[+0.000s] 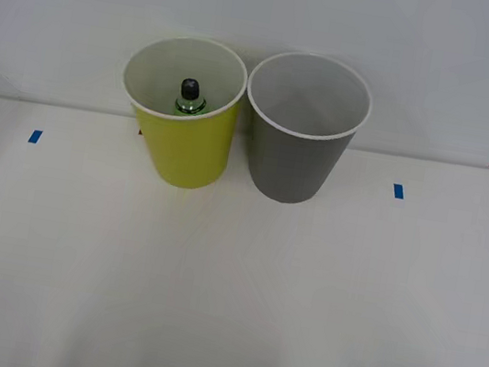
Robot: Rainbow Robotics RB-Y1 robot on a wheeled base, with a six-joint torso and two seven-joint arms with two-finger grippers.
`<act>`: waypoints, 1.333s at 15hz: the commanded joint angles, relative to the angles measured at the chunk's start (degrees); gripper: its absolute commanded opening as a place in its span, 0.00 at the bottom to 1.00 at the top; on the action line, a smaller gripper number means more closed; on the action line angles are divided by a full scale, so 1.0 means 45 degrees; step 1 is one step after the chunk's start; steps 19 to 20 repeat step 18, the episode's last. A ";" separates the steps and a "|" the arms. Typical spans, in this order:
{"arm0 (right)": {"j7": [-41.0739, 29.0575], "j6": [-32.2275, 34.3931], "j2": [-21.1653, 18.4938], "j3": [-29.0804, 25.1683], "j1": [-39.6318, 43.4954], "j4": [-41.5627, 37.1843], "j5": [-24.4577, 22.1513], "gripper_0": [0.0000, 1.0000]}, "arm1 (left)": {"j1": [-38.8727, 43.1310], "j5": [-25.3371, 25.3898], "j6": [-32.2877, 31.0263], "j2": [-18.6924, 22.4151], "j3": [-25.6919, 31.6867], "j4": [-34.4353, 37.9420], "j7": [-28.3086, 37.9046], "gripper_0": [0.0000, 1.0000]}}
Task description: Put cans in the gray bin and PET bottles in the light green bin.
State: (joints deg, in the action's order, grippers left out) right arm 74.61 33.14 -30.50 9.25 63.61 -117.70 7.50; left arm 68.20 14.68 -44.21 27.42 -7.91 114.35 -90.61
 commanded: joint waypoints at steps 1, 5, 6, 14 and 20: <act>0.0003 -0.0002 0.0058 0.0014 0.0064 0.0002 -0.0007 1.00 | 0.0000 0.0000 0.0000 0.0000 0.0000 0.0000 0.0000 1.00; 0.0003 -0.0002 0.0058 0.0014 0.0064 0.0002 -0.0007 1.00 | 0.0000 0.0000 0.0000 0.0000 0.0000 0.0000 0.0000 1.00; 0.0003 -0.0002 0.0058 0.0014 0.0064 0.0002 -0.0007 1.00 | 0.0000 0.0000 0.0000 0.0000 0.0000 0.0000 0.0000 1.00; 0.0003 -0.0002 0.0058 0.0014 0.0064 0.0002 -0.0007 1.00 | 0.0000 0.0000 0.0000 0.0000 0.0000 0.0000 0.0000 1.00; 0.0003 -0.0002 0.0058 0.0014 0.0064 0.0002 -0.0007 1.00 | 0.0000 0.0000 0.0000 0.0000 0.0000 0.0000 0.0000 1.00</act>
